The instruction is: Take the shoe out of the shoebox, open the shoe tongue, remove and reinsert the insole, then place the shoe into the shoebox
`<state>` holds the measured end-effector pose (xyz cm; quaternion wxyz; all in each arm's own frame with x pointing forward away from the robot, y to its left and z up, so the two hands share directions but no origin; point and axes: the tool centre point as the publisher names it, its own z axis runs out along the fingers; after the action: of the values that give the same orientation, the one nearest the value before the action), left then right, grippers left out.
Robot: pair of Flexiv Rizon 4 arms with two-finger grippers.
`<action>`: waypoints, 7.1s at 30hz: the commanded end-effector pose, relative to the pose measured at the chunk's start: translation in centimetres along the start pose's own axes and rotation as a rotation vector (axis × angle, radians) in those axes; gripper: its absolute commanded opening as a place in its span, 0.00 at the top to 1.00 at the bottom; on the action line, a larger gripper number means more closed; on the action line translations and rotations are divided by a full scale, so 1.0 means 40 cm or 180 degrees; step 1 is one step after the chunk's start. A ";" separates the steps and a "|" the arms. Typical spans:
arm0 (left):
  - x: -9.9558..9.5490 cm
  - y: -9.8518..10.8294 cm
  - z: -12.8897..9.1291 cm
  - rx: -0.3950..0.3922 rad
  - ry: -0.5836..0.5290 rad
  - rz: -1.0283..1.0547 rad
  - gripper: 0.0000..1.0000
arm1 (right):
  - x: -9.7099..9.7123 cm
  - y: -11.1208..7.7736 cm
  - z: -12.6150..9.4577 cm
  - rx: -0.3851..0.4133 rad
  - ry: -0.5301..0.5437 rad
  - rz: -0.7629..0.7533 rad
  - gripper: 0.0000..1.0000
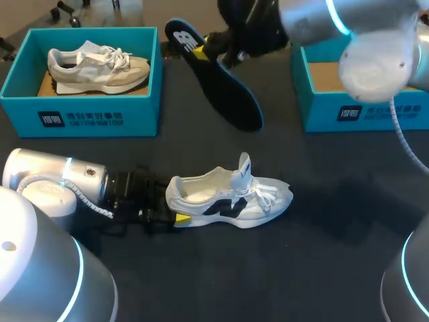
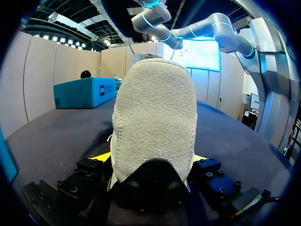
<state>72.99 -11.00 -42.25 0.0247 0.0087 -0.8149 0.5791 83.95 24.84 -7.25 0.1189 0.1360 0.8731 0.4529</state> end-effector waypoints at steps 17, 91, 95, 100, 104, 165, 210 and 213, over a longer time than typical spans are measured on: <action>-0.003 0.003 0.002 -0.0001 0.0006 -0.0001 1.00 | 0.071 0.079 -0.115 -0.0755 0.0763 0.0704 1.00; -0.003 0.003 0.002 -0.0001 0.0006 -0.0001 1.00 | 0.298 0.070 -0.452 -0.1145 0.1312 0.1909 1.00; -0.003 0.003 0.002 -0.0001 0.0006 -0.0001 1.00 | 0.315 0.077 -0.490 -0.1089 0.1323 0.2066 1.00; -0.003 0.003 0.002 -0.0001 0.0006 -0.0001 1.00 | 0.341 0.093 -0.524 -0.1182 0.1249 0.2204 1.00; -0.003 0.003 0.002 -0.0001 0.0006 -0.0001 1.00 | 0.365 0.100 -0.535 -0.1136 0.1224 0.2250 1.00; -0.008 -0.048 -0.075 -0.0912 -0.0083 0.0264 0.00 | 0.435 0.096 -0.502 -0.0929 0.1452 0.2477 1.00; -0.008 -0.141 -0.108 -0.2289 -0.0235 0.0616 0.00 | 0.435 0.096 -0.502 -0.0929 0.1452 0.2477 1.00; -0.007 -0.150 -0.102 -0.2565 -0.0263 0.0548 0.00 | 0.435 0.096 -0.502 -0.0929 0.1452 0.2477 1.00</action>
<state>73.70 -8.39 -35.73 -0.0570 -0.0528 -0.9649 0.2508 61.28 17.26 5.66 -0.2358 0.3308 0.6877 0.6016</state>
